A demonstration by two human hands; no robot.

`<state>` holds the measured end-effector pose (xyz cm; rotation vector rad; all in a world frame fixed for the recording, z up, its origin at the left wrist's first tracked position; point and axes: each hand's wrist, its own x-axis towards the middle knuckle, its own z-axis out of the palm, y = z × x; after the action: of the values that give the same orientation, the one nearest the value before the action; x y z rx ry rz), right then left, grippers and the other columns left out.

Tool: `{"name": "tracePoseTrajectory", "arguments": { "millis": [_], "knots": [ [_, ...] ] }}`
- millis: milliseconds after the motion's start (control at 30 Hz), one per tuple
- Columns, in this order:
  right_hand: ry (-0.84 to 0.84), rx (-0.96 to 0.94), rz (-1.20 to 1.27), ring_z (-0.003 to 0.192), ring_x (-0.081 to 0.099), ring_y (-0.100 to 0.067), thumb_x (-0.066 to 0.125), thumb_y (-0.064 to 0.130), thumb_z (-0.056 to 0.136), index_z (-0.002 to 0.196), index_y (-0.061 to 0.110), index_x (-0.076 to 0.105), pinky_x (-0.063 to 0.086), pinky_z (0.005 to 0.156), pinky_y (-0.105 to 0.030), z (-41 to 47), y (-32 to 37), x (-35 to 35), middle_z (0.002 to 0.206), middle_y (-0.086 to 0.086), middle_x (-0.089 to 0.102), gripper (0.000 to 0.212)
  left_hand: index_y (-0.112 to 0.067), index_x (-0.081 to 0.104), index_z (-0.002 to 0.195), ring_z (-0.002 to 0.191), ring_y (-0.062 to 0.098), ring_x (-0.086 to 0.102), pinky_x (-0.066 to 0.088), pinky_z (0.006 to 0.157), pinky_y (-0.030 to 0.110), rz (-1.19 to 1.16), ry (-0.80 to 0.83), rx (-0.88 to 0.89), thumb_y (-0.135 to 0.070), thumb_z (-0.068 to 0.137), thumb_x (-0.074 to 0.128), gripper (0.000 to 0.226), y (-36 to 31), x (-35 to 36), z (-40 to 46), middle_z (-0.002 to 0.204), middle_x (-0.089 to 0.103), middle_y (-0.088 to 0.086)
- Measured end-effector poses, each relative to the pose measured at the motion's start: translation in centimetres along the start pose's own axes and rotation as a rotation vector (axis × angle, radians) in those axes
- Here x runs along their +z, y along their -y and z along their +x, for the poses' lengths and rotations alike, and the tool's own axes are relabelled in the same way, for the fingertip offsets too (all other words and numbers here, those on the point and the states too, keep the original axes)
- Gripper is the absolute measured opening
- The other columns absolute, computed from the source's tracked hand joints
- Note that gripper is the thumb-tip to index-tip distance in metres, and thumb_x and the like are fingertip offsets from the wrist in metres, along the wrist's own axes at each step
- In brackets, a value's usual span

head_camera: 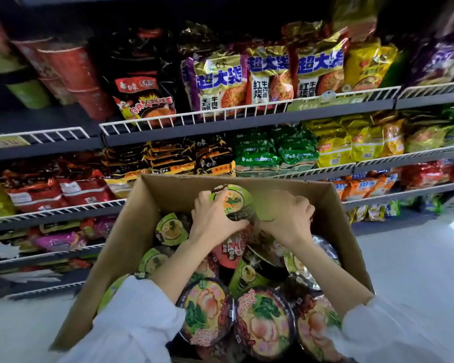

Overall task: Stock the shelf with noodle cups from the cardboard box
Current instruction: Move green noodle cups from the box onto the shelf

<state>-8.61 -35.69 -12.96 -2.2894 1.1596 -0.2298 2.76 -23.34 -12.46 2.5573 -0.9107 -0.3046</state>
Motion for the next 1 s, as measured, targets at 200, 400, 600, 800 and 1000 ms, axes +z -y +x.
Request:
{"name": "tracePoseTrajectory", "arguments": {
  "millis": [200,400,600,800,1000],
  "knots": [
    [-0.045,-0.286,0.126,0.129,0.024,-0.033,0.071,0.041,0.071,0.124,0.029,0.043,0.034,0.102,-0.041,-2.5,8.1,-1.8,0.138,-0.014,0.028,0.060,-0.028,0.028,0.146,0.135,0.019,0.026,0.026,0.112,0.034,-0.206,-0.250,0.019,-0.058,0.073,0.068,0.088,2.8,-8.7,-3.6,0.144,0.018,0.004],
    [-0.105,-0.511,0.215,0.133,0.023,-0.026,0.068,0.048,0.077,0.126,0.037,0.047,0.035,0.102,-0.038,-4.4,19.8,-1.7,0.141,-0.005,0.031,0.055,-0.027,0.043,0.138,0.130,0.014,0.032,0.025,0.102,0.018,-0.374,-0.559,0.032,-0.051,0.070,0.074,0.078,8.7,-18.2,-5.6,0.133,0.028,0.000],
    [-0.090,-0.633,0.221,0.138,0.017,-0.026,0.069,0.047,0.077,0.130,0.035,0.045,0.030,0.106,-0.039,-5.2,32.4,3.2,0.144,-0.003,0.029,0.059,-0.024,0.051,0.130,0.128,0.021,0.036,0.030,0.108,0.027,-0.369,-0.715,0.005,-0.051,0.067,0.076,0.073,18.6,-26.9,-4.6,0.129,0.032,0.004],
    [-0.149,-0.624,0.207,0.135,0.020,-0.027,0.068,0.048,0.077,0.133,0.028,0.047,0.028,0.107,-0.037,-4.3,45.3,9.4,0.144,-0.007,0.029,0.064,-0.025,0.052,0.130,0.126,0.022,0.038,0.034,0.106,0.031,-0.361,-0.724,-0.008,-0.051,0.067,0.076,0.072,29.5,-34.8,-1.1,0.129,0.035,0.007],
    [-0.191,-0.584,0.185,0.130,0.024,-0.030,0.067,0.052,0.076,0.130,0.029,0.050,0.029,0.105,-0.035,-0.9,55.0,12.9,0.140,-0.010,0.034,0.061,-0.028,0.057,0.123,0.123,0.013,0.037,0.030,0.095,0.016,-0.395,-0.736,0.026,-0.053,0.066,0.077,0.065,35.6,-39.9,3.4,0.127,0.038,0.004]
  ]
}}
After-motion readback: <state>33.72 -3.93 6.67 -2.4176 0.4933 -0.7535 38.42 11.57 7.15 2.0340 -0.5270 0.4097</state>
